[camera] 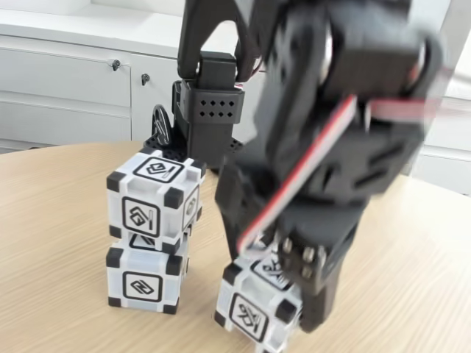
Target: Stack cubes from left to right.
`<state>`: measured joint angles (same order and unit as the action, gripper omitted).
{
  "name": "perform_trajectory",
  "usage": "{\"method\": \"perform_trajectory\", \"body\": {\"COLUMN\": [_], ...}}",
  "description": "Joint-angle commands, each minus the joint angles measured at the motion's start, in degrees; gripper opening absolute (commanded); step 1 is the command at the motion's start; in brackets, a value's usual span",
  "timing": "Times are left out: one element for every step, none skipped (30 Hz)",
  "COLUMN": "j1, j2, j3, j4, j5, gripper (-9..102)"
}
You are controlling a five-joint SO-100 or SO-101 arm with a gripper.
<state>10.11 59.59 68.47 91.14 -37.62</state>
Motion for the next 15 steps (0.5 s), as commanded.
{"method": "perform_trajectory", "body": {"j1": [0.44, 0.44, 0.44, 0.44, 0.44, 0.44, 0.44, 0.44, 0.44, 0.44, 0.44, 0.44, 0.44, 0.53, 0.62], "j2": [11.43, 13.89, 16.61, 19.07, 21.45, 23.73, 26.02, 28.04, 29.97, 31.64, 33.31, 34.8, 36.3, 37.71, 39.11], "j3": [-2.02, -2.02, -2.02, -2.02, -2.02, -2.02, -2.02, -2.02, -1.93, -1.93, -1.93, -1.93, -1.85, -1.49, -1.41], "j4": [0.7, 0.18, 0.0, -0.09, -0.09, -0.09, 0.0, 0.53, 0.7, 0.79, 0.79, 0.88, 0.97, 1.05, 1.49], "j5": [1.76, 2.64, 3.52, 4.22, 4.92, 5.63, 6.5, 6.77, 7.12, 7.73, 8.09, 8.17, 8.17, 8.09, 7.56], "gripper": [19, 19, 19, 19, 19, 19, 19, 19, 19, 19, 19, 19, 19, 19, 19]}}
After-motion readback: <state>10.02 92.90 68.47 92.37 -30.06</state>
